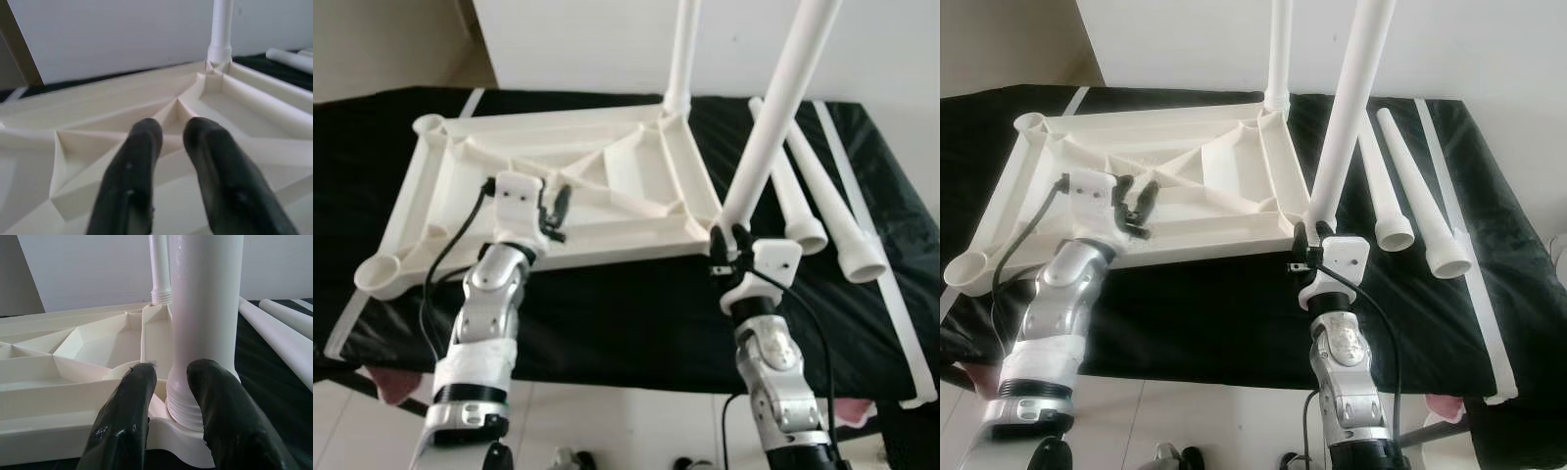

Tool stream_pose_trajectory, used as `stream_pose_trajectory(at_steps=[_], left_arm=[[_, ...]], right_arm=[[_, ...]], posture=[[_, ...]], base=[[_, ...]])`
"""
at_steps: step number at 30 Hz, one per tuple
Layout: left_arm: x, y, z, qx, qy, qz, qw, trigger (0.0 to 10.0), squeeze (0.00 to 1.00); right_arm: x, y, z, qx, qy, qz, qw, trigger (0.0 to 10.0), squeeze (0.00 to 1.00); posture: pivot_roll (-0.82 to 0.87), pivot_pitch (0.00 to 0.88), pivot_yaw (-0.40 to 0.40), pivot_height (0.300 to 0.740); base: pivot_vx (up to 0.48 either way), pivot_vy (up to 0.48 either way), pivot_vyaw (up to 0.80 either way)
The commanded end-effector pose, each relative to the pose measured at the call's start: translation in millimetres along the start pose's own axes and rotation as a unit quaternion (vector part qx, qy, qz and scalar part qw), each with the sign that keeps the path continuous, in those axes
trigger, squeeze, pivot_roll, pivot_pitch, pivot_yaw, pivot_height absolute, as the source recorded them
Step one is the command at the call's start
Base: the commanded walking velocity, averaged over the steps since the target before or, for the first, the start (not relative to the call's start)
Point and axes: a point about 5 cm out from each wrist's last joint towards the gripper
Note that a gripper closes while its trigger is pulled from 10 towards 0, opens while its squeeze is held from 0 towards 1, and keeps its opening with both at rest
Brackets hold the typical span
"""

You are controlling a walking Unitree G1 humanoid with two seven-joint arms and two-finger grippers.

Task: Building children table

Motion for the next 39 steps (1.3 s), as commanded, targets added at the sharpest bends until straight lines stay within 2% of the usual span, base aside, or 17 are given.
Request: stream_pose_trajectory(at_steps=[1, 3, 10, 12, 22, 23, 25, 26, 30, 39], left_arm=[[7.6, 2.9, 5.3, -0.032, -0.003, 0.045, 0.998, 0.0, 0.0], [8.3, 3.7, 13.1, -0.062, -0.009, 0.046, 0.997, 0.0, 0.0], [9.3, 4.1, 25.4, -0.102, -0.01, 0.046, 0.994, 0.0, 0.0], [9.6, 3.5, 36.6, -0.134, -0.026, 0.048, 0.989, 0.0, 0.0], [6.8, 2.8, 43.5, -0.162, -0.033, 0.039, 0.985, 0.0, 0.0], [5.7, 1.9, 43.2, -0.158, -0.029, 0.033, 0.986, 10.0, 0.21], [4.9, 1.3, 42.9, -0.155, -0.027, 0.029, 0.987, 10.0, 0.21], [4.2, 1.3, 43.6, -0.158, -0.017, 0.025, 0.987, 10.0, 1.0], [4.2, 1.0, 44.0, -0.163, -0.009, 0.024, 0.986, 10.0, 1.0], [6.8, -0.8, 43.9, -0.161, -0.022, 0.024, 0.986, 10.0, 1.0]], right_arm=[[-0.6, 0.2, -1.1, -0.001, 0.0, -0.001, 1.0, 10.0, 0.0], [-1.2, -0.3, -1.0, -0.002, 0.001, -0.002, 1.0, 10.0, 0.0], [-2.4, -1.3, -0.9, -0.003, 0.002, -0.003, 1.0, 10.0, 0.0], [-3.1, -2.3, -0.7, -0.005, 0.003, -0.006, 1.0, 10.0, 0.0], [-3.8, -3.7, -0.6, -0.008, 0.003, -0.009, 1.0, 10.0, 0.0], [-4.2, -3.5, -0.7, -0.008, 0.004, -0.009, 1.0, 10.0, 0.0], [-4.5, -3.5, -0.8, -0.008, 0.004, -0.01, 1.0, 10.0, 0.0], [-4.8, -3.5, -0.8, -0.008, 0.004, -0.01, 1.0, 10.0, 0.0], [-4.9, -4.1, -0.7, -0.009, 0.004, -0.009, 1.0, 10.0, 0.0], [-5.1, -5.1, -0.5, -0.011, 0.004, -0.011, 1.0, 10.0, 0.0]], posture=[[-0.08, 0.13, 0.023, 0.74], [-0.08, 0.132, 0.02, 0.74], [-0.08, 0.129, 0.02, 0.74], [-0.08, 0.128, 0.021, 0.74], [-0.08, 0.121, 0.022, 0.74], [-0.09, 0.122, 0.021, 0.74], [-0.09, 0.122, 0.021, 0.74], [-0.09, 0.122, 0.021, 0.74], [-0.09, 0.124, 0.022, 0.74], [-0.09, 0.127, 0.023, 0.74]], base=[[0.0, 0.0, 0.0], [0.0, 0.0, 0.0], [0.0, 0.0, 0.0], [0.0, 0.0, 0.0], [0.0, 0.0, 0.0], [0.0, 0.0, 0.0], [0.0, 0.0, 0.0], [0.0, 0.0, 0.0], [0.0, 0.0, 0.0], [0.0, 0.0, 0.0]])
Point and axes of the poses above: a point about 5 cm out from each wrist's last joint towards the gripper, its own y axis pointing back from the gripper into the wrist, its own z axis along the axis of the wrist's last joint, x = y × z, and after that the axes turned 4 degrees about y, right-handed
